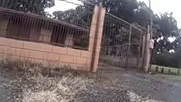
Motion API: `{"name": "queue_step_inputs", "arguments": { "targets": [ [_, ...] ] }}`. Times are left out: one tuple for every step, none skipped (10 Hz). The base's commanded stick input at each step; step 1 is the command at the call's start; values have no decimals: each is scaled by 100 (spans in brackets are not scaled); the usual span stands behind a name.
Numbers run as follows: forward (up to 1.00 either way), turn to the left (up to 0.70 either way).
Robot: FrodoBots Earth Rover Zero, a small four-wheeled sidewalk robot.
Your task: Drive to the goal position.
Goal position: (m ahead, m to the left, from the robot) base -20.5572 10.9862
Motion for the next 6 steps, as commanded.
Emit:
{"name": "queue_step_inputs", "arguments": {
  "targets": [
    [-67,23],
    [-70,35],
    [-70,35],
    [-70,35],
    [-70,35],
    [-70,35]
  ]
}}
